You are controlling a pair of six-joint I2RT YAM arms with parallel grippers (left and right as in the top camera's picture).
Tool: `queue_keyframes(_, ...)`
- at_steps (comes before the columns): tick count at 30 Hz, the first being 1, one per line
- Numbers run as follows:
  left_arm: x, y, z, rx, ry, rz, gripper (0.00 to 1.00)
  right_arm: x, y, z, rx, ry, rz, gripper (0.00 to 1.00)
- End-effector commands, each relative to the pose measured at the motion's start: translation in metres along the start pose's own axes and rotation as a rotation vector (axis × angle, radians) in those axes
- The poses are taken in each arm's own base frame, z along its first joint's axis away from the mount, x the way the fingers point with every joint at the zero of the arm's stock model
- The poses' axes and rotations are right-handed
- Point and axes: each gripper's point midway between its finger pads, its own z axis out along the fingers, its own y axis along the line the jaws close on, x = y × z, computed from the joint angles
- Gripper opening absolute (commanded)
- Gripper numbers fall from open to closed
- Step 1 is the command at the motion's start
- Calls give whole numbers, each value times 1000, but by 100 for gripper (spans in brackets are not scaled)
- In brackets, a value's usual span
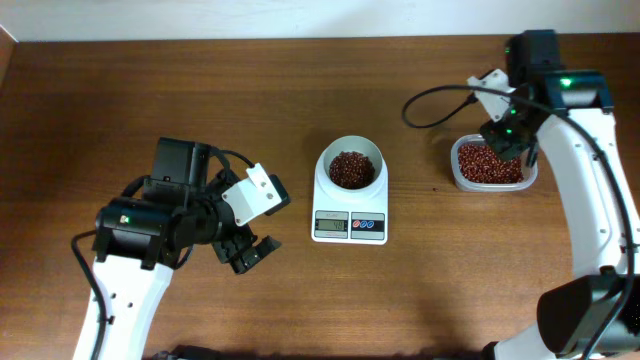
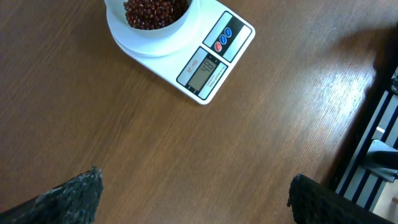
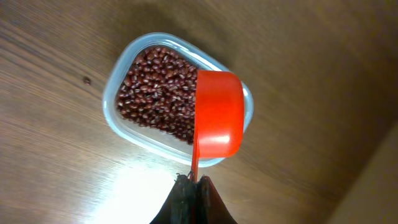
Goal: Scoop and weigh 50g on scale
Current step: 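Move the scoop right and dip it into the bean tub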
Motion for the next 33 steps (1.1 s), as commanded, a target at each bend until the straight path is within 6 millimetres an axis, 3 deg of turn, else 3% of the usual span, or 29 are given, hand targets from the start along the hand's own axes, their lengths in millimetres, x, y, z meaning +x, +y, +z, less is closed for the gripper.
queue_keyframes(1, 0, -2, 1, 7, -1, -11, 99, -3, 9, -8, -140, -101, 77, 4)
queue_keyframes(6, 0, -2, 1, 6, -1, -11, 99, 18, 17, 15, -213, -50, 117, 4)
queue_keyframes(13, 0, -2, 1, 6, -1, -11, 99, 19, 41, 46, -300, -52, 157, 4)
queue_keyframes(21, 0, -2, 1, 7, -1, -11, 99, 15, 33, 58, -252, -67, 225, 4)
queue_keyframes(25, 0, -2, 1, 6, -1, -11, 99, 20, 14, 62, -144, -35, 249, 4)
queue_keyframes(33, 0, -2, 1, 6, -1, -11, 99, 18, 14, 73, -151, -26, 248, 4)
